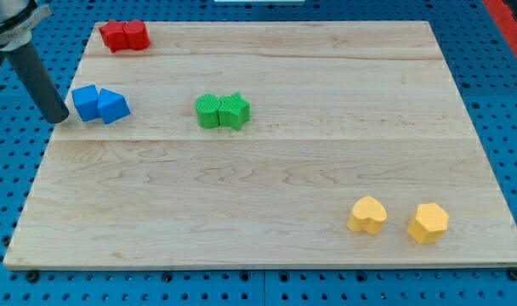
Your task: Separate the green blocks from each other
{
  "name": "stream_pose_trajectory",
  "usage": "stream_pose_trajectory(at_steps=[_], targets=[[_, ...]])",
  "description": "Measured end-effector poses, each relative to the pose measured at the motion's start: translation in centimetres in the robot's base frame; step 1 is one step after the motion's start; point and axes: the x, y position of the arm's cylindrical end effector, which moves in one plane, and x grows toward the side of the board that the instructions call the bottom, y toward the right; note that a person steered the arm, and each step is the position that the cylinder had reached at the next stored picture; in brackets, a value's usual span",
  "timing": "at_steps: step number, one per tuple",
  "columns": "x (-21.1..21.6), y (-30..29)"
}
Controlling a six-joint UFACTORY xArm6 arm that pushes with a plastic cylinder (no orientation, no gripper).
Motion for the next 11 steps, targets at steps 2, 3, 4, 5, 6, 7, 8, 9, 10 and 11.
stream_pose_trajectory(at_steps=[2,3,4,5,6,7,8,9,10,11], targets=[[0.8,-0.6],[3.5,2.8],[4.3,7.6],[4.2,14.7],[2.1,20.0],[0.1,21.1],[0.0,22.4],[-0.8,22.5],[-1.5,22.7],[-1.6,23.3]])
